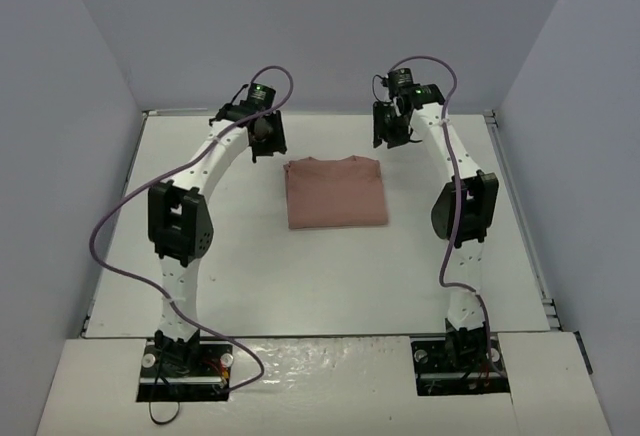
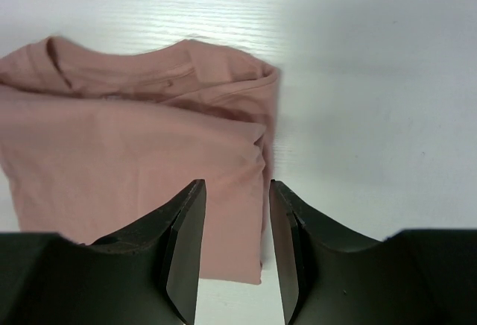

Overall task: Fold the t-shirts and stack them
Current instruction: Fold the long partially folded tshirt into a neat square, then smooth out wrinkles on the folded tshirt

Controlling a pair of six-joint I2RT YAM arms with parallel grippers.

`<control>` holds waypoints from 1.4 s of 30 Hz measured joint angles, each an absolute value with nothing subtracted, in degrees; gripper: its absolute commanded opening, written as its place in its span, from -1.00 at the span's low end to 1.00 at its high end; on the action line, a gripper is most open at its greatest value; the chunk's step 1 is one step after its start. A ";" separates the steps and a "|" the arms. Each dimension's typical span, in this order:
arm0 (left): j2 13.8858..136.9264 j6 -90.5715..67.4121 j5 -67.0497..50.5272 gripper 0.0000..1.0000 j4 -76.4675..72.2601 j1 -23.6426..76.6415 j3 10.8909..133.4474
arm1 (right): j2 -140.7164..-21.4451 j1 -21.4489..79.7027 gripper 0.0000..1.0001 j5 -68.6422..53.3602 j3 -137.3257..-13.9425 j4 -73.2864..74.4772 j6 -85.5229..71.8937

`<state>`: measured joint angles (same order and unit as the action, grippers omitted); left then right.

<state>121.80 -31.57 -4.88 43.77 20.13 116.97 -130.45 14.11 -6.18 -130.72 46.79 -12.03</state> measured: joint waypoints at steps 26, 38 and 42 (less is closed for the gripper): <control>129.16 -43.62 -34.38 -0.35 -0.11 18.07 96.38 | -141.81 4.28 -0.29 -62.67 -113.09 18.88 -6.15; 132.50 -44.89 -37.01 -0.35 -4.47 14.10 96.31 | -145.64 -0.16 -0.19 -69.83 -113.08 17.47 -6.27; 130.07 -44.35 -37.15 -0.34 -3.82 13.07 94.99 | -142.65 -0.34 -0.17 -66.65 -112.94 17.91 -6.68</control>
<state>130.07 -44.35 -37.15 -3.82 13.07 94.99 -142.65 -0.34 -66.65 -112.94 17.91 -6.68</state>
